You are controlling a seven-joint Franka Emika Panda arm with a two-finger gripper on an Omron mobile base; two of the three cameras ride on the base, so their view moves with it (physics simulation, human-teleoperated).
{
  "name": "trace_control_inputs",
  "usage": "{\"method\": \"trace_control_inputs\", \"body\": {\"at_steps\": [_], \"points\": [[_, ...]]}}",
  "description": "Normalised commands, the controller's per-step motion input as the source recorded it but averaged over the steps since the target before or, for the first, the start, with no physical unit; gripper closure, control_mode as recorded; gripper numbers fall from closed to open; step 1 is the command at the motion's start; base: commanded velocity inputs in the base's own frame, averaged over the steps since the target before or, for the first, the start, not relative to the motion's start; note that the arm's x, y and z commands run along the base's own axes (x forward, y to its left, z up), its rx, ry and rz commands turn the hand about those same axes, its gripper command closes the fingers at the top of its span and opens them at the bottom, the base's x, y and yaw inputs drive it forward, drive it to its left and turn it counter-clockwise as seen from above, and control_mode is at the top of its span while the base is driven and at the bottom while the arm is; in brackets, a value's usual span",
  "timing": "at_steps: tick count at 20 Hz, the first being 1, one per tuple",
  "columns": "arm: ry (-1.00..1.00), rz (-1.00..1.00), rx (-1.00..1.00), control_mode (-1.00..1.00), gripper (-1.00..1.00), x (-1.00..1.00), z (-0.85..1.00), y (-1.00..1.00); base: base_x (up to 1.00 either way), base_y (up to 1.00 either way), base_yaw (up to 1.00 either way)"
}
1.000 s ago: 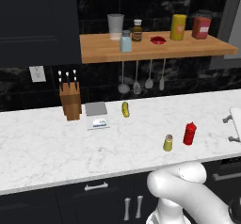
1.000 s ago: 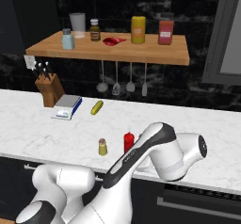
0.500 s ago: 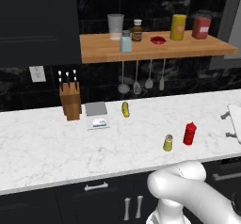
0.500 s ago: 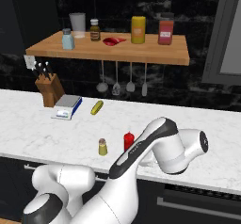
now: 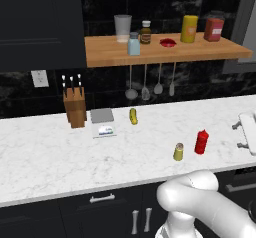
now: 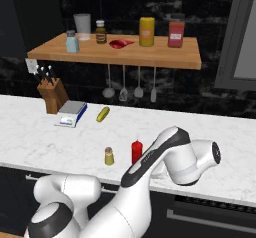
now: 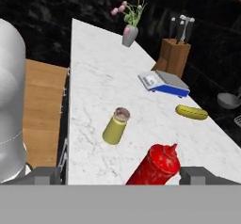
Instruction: Put the shaker and condiment bottle from the counter next to their counterparts in the cabinet.
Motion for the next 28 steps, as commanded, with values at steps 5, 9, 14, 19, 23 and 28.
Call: {"method": "trace_control_inputs", "body": {"at_steps": [5,9,14,19,23,28], "points": [[0.0,0.0,0.0,-1.0,-1.0,0.27,-0.3,0.0,0.0,0.0,0.0],[0.0,0.0,0.0,-1.0,-1.0,0.24,-0.24,0.0,0.0,0.0,0.0],[0.0,0.0,0.0,-1.0,-1.0,0.15,-0.21,0.0,0.0,0.0,0.0],[0.05,0.0,0.0,-1.0,-1.0,0.15,-0.21,0.0,0.0,0.0,0.0],[0.06,0.0,0.0,-1.0,-1.0,0.18,-0.12,0.0,0.0,0.0,0.0],[0.07,0.0,0.0,-1.0,-1.0,0.23,-0.01,0.11,0.0,0.0,0.0]]}}
